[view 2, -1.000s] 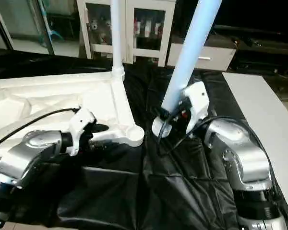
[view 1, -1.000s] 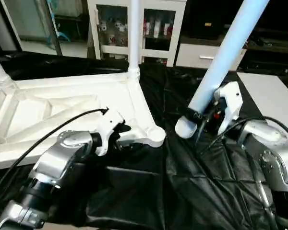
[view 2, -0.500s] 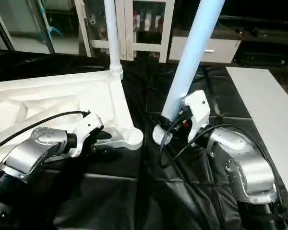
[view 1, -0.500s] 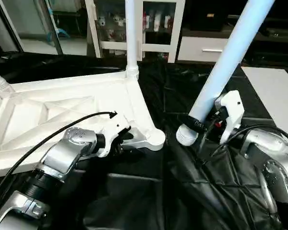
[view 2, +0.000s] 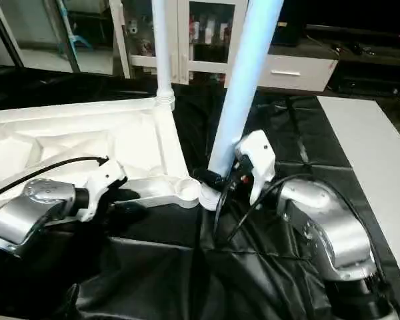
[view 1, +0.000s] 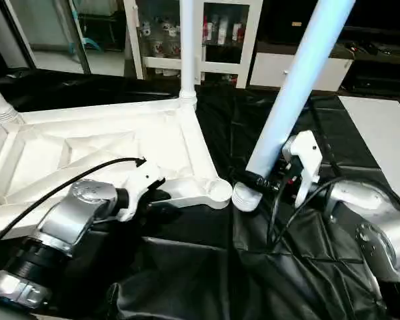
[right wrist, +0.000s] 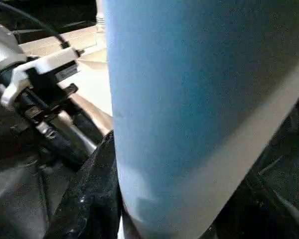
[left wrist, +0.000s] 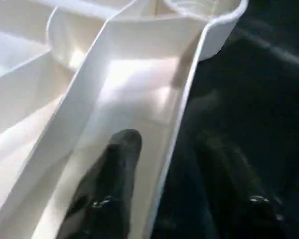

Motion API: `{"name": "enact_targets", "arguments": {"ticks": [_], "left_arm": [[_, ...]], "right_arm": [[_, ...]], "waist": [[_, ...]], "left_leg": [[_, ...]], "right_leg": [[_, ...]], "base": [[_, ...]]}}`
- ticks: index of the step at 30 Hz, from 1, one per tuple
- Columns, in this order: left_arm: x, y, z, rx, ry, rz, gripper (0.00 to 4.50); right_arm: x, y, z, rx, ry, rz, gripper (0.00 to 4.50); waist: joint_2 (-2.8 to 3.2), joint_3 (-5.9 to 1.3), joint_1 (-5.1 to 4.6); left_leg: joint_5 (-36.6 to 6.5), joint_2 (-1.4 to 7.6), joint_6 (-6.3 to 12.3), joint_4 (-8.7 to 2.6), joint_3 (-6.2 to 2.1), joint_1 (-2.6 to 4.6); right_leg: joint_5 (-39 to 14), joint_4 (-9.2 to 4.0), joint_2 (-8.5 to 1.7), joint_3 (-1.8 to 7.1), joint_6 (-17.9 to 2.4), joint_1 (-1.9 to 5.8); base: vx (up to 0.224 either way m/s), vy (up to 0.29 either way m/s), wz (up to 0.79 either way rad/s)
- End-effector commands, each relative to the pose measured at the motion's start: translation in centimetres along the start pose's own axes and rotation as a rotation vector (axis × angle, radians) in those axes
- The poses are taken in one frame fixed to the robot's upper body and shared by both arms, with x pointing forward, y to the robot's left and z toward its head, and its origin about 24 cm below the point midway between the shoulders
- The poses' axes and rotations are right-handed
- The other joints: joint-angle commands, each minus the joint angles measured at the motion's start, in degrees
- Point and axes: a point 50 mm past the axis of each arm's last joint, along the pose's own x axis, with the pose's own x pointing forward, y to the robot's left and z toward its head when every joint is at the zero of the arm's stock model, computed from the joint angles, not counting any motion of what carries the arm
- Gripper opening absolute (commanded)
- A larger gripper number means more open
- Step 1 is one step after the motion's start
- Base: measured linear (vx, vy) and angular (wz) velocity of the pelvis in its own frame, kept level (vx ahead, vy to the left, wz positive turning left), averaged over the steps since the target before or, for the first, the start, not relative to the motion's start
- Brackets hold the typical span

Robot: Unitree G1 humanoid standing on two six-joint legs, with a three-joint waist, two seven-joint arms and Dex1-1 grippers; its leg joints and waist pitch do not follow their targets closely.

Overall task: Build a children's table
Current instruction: Pick table leg

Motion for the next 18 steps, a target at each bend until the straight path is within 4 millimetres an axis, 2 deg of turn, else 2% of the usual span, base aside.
{"name": "enact_targets", "arguments": {"ticks": [1, 2, 3, 4, 5, 6, 7, 11, 13, 16, 17, 18], "left_arm": [[0.1, 0.0, 0.1, 0.046, 0.024, 0.002, 1.81], [0.1, 0.0, 0.1, 0.046, 0.024, 0.002, 1.76], [0.1, 0.0, 0.0, 0.050, 0.029, 0.002, 1.73], [0.2, -0.1, 0.1, 0.053, 0.029, -0.011, 1.51], [0.2, -0.1, 0.1, 0.055, 0.029, -0.016, 1.51], [0.4, -0.1, 0.2, 0.074, 0.027, -0.027, 1.40], [0.5, -0.1, 0.3, 0.084, 0.024, -0.031, 1.33], [1.2, -0.3, 1.3, 0.128, -0.056, -0.064, 1.10], [1.5, -0.5, 1.9, 0.155, -0.093, -0.084, 0.97], [1.8, -0.6, 2.7, 0.179, -0.118, -0.122, 0.77], [1.9, -0.6, 2.7, 0.181, -0.118, -0.126, 0.77], [2.0, -0.6, 2.9, 0.185, -0.120, -0.132, 0.73]], "right_arm": [[0.1, -0.3, 0.5, -0.029, -0.014, -0.010, 1.83], [0.1, -0.3, 0.5, -0.029, -0.014, -0.010, 1.83], [0.1, -0.2, 0.5, -0.031, -0.015, -0.010, 1.83], [0.1, -0.2, 0.5, -0.031, -0.017, -0.009, 1.83], [0.1, -0.2, 0.5, -0.031, -0.019, -0.009, 1.83], [0.1, -0.1, 0.5, -0.030, -0.021, -0.007, 1.83], [0.1, -0.1, 0.5, -0.030, -0.021, -0.007, 1.83], [0.0, 0.1, 0.3, -0.021, -0.024, 0.002, 1.83], [0.0, 0.2, 0.3, -0.018, -0.023, 0.006, 1.83], [-0.1, 0.3, 0.2, -0.017, -0.022, 0.003, 1.83], [-0.1, 0.3, 0.2, -0.017, -0.022, 0.001, 1.83], [-0.2, 0.3, 0.2, -0.017, -0.022, -0.002, 1.83]], "waist": [[0.04, -3.34, 0.15], [0.68, -3.41, 0.34], [0.39, -3.51, 0.47], [0.59, -3.52, 0.59], [0.79, -3.51, 0.66], [0.54, -3.48, 0.60], [0.76, -3.46, 0.61], [0.69, -3.24, 0.70], [0.84, -3.25, 1.16], [1.19, -3.28, 1.82], [1.09, -3.32, 1.88], [1.54, -3.35, 2.03]], "left_leg": [[-6.17, 3.83, 0.82, -5.33, -1.28, 0.70], [-5.85, 3.82, 0.75, -5.29, -1.36, 0.72], [-5.31, 3.89, 0.79, -5.24, -1.24, 0.79], [-4.93, 3.84, 0.77, -5.25, -1.20, 0.73], [-5.07, 3.86, 0.65, -5.28, -1.25, 0.69], [-5.57, 3.84, 0.41, -5.33, -1.24, 0.62], [-6.34, 3.81, 0.16, -5.36, -1.25, 0.69], [-8.81, 3.77, -0.34, -5.47, -1.17, 0.85], [-10.69, 3.94, -0.76, -5.47, -1.02, 1.35], [-10.85, 4.12, -1.25, -5.62, -0.78, 1.61], [-10.90, 4.08, -1.36, -5.65, -0.74, 1.50], [-10.92, 4.11, -1.83, -5.76, -0.79, 1.39]], "right_leg": [[-5.42, -3.89, -4.43, 2.41, -14.45, 2.21], [-4.72, -3.76, -4.45, 2.40, -14.55, 2.20], [-3.14, -3.71, -4.37, 2.37, -14.66, 2.18], [-1.94, -3.60, -4.30, 2.31, -14.86, 2.21], [-1.77, -3.54, -4.36, 2.30, -15.00, 2.23], [-1.87, -3.57, -4.31, 2.26, -15.07, 2.34], [-2.64, -3.67, -4.31, 2.26, -15.02, 2.32], [-6.22, -4.17, -4.32, 2.38, -14.62, 2.09], [-8.77, -4.51, -4.34, 2.52, -14.27, 1.70], [-8.45, -4.49, -4.22, 2.51, -13.93, 1.29], [-8.27, -4.44, -4.17, 2.49, -13.83, 1.41], [-7.53, -4.27, -4.14, 2.46, -13.65, 1.44]], "base": [[0.000, 0.000, 0.00], [0.000, 0.000, 0.00], [0.000, 0.000, 0.00], [0.000, 0.000, 0.00], [0.000, 0.000, 0.00], [0.000, 0.000, 0.00], [0.000, 0.000, 0.00], [0.000, 0.000, 0.00], [0.000, 0.000, 0.00], [0.000, 0.000, 0.00], [0.000, 0.000, 0.00], [0.000, 0.000, 0.00]]}}
